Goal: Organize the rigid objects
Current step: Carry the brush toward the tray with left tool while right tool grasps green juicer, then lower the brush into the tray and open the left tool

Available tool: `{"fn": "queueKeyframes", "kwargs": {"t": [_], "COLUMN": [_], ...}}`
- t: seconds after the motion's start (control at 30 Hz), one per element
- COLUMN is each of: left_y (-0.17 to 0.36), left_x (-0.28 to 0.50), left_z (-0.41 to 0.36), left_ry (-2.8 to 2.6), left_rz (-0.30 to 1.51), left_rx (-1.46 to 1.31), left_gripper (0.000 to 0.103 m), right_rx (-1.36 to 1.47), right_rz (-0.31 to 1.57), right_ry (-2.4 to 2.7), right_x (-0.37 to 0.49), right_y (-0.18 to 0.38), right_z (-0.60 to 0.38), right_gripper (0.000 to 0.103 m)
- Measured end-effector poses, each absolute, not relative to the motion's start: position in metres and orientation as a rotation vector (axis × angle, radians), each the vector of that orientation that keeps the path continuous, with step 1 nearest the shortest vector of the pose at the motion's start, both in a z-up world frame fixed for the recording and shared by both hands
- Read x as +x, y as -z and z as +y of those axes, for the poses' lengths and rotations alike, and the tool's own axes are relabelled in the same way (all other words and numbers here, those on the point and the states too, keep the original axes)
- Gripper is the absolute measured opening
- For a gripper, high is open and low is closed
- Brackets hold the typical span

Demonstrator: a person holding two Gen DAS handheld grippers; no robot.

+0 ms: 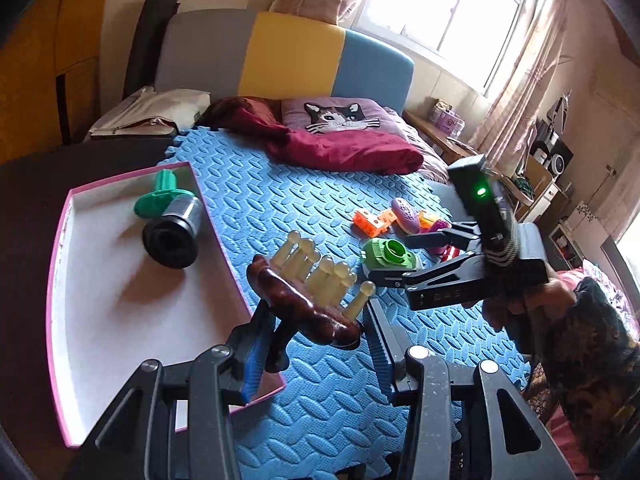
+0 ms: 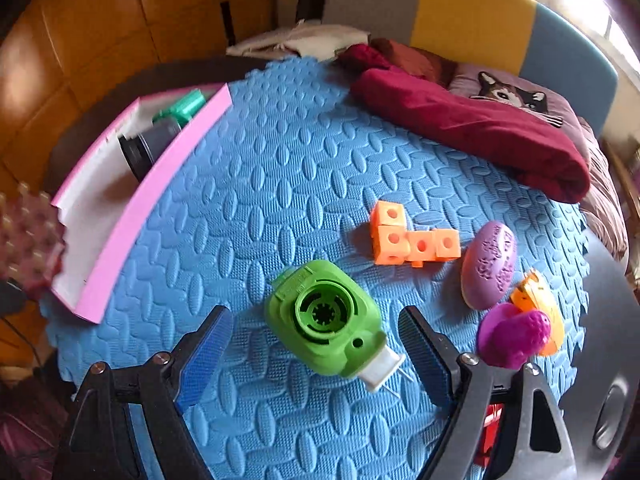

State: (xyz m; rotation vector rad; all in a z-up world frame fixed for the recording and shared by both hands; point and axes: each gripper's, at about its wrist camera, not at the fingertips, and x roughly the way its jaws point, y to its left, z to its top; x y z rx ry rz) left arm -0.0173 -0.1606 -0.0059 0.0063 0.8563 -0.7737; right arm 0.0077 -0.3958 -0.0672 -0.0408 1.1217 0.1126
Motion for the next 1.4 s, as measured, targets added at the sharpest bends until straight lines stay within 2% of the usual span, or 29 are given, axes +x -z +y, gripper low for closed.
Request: {"fn": "queueKeyframes", "kwargs": {"t": [0.03, 0.1, 0.13, 0.43, 0.87, 1.4], "left_y": [0.006, 0.006, 0.007, 0.020, 0.038, 0.066], "left_x": [-0.016, -0.014, -0.012, 0.016, 0.074, 0.193], "left_z": [-0.157, -0.145, -0.140, -0.092, -0.057, -0.096], "left_ry": [0.765, 0.740, 0.727, 0.575, 0.441, 0.342], "left_rz": [0.856, 0.860, 0.862, 0.906, 0.951, 0.967], "left_rx": [0.001, -0.011, -0.016, -0.126, -0.201, -0.071], "left_gripper": [0.046, 0.046, 0.046, 0.046, 0.046, 0.046], "right_rx": [-0.027, 0.045, 0.063, 0.033, 0.003, 0.010], "right_rz": [1.131, 1.100, 1.058, 0.938, 0.927, 0.905], "right_ry": [-0.087, -0.065, -0.044, -0.031, -0.033, -0.034], "right_x": [0.011, 0.010, 0.006, -0.009, -0.006, -0.007], "right_y": [0.075, 0.085, 0.085, 0.091, 0.091, 0.093], "right_z": [-0.399, -0.408, -0.410, -0.406, -0.403, -0.401], "right_gripper": [0.085, 0.067, 0.064, 0.068, 0.068, 0.069]}}
